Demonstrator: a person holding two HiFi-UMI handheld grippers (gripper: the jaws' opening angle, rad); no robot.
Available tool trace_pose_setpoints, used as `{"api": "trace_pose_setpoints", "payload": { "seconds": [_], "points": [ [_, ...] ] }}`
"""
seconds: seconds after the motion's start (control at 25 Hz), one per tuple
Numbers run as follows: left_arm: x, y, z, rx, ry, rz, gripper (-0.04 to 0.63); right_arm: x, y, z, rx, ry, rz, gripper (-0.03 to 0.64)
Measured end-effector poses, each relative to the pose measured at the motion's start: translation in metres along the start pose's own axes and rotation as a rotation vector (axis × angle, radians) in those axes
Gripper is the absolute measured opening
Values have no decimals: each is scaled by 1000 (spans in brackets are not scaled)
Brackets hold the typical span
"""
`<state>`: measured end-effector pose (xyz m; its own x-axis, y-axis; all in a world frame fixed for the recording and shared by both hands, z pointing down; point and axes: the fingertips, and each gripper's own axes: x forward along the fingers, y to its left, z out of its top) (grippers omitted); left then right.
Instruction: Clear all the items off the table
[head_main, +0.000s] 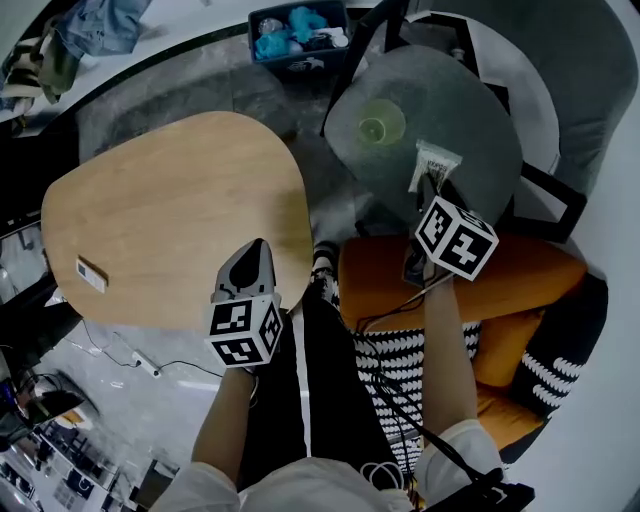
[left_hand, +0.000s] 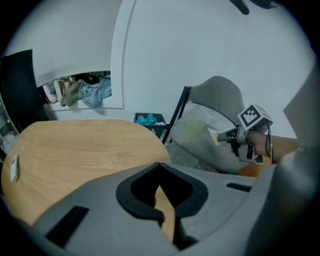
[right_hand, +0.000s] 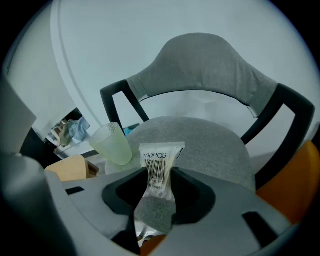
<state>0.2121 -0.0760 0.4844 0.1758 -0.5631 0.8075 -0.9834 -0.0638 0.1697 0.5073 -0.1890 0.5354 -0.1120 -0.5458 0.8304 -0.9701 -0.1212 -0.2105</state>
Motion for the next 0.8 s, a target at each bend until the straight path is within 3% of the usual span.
{"api": "trace_pose_setpoints", "payload": {
  "seconds": [0.44, 0.56, 0.8],
  "points": [
    [28, -7, -13, 2, 45, -47, 0, 33, 0, 4, 11, -7, 29, 187],
    [28, -8, -9, 17, 37, -61, 0, 30, -2, 7, 19, -30, 20, 233],
    [12, -3, -6, 21, 29, -70, 0, 7, 0, -2, 17, -18, 2, 233]
  ]
}}
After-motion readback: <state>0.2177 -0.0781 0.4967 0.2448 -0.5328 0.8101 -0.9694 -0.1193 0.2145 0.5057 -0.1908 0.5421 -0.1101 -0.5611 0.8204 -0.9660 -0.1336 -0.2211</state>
